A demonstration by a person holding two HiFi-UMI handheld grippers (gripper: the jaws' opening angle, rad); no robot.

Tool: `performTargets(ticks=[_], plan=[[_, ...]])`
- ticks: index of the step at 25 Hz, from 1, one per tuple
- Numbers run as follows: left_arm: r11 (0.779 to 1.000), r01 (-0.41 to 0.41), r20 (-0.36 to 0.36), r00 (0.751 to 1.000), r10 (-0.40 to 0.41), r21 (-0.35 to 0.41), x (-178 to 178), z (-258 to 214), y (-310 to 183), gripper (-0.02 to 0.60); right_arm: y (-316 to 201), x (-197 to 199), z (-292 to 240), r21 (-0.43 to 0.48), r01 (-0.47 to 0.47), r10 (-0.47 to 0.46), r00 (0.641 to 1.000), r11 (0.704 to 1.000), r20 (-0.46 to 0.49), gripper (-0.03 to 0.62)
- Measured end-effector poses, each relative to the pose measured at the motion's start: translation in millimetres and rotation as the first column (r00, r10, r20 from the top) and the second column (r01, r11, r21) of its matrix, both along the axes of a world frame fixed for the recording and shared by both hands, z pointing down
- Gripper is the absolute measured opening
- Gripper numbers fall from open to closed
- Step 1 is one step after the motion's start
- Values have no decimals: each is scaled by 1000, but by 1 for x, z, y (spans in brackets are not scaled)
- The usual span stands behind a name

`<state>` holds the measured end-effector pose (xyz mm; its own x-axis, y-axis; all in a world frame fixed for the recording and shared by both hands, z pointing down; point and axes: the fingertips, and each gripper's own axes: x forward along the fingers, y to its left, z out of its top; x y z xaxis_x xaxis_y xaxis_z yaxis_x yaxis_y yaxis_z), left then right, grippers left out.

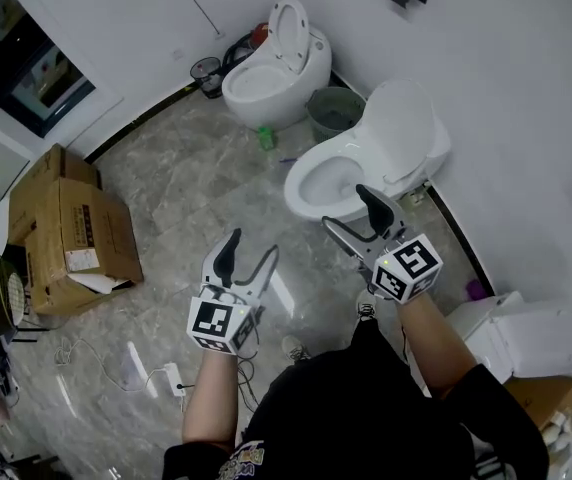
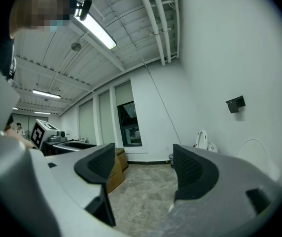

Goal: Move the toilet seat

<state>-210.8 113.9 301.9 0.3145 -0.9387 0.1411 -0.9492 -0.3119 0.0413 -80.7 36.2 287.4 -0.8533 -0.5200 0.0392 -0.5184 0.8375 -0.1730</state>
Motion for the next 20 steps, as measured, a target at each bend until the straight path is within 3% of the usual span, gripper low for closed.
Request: performTargets(ticks=[13,17,20], plan=[[994,112,-15,994,-112,-18,113,-10,-114,273,-133,102,-2,-5,104,-104,994,995,14,364],[991,131,-2,991,-131,6,122,-10,-129,274,-150,112,-4,9,118,-119,993,993,10,364],[991,131,-11,991,-131,-18,126,-8,-140,273,-161,111,-4,8,125,-125,992,992,10,364]])
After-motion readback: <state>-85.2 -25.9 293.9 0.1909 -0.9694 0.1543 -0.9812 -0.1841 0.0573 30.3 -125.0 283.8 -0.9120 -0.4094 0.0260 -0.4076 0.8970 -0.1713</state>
